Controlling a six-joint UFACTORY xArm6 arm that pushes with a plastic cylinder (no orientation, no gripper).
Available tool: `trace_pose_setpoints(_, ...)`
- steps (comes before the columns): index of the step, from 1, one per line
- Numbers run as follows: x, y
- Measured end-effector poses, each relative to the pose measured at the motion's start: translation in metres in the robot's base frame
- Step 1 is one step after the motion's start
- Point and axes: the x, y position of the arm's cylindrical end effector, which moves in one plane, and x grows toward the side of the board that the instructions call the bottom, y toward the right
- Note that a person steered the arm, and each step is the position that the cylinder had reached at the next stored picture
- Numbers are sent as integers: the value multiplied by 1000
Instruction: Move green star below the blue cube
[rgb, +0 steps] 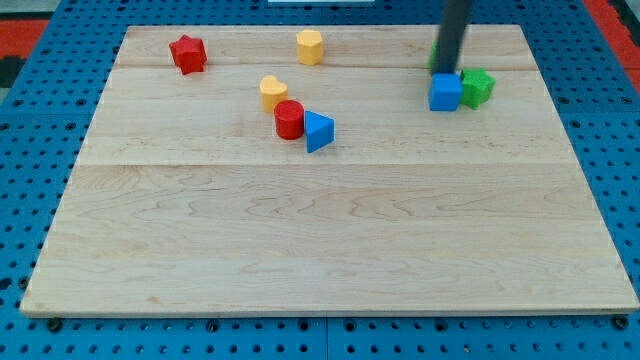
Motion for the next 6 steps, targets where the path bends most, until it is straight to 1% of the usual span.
trace_pose_setpoints(1, 0, 23)
trace_pose_setpoints(2, 10, 50)
trace_pose_setpoints(3, 42, 39)
trace_pose_setpoints(4, 32, 42)
trace_pose_setpoints(5, 29, 88)
trace_pose_setpoints(6, 84, 90)
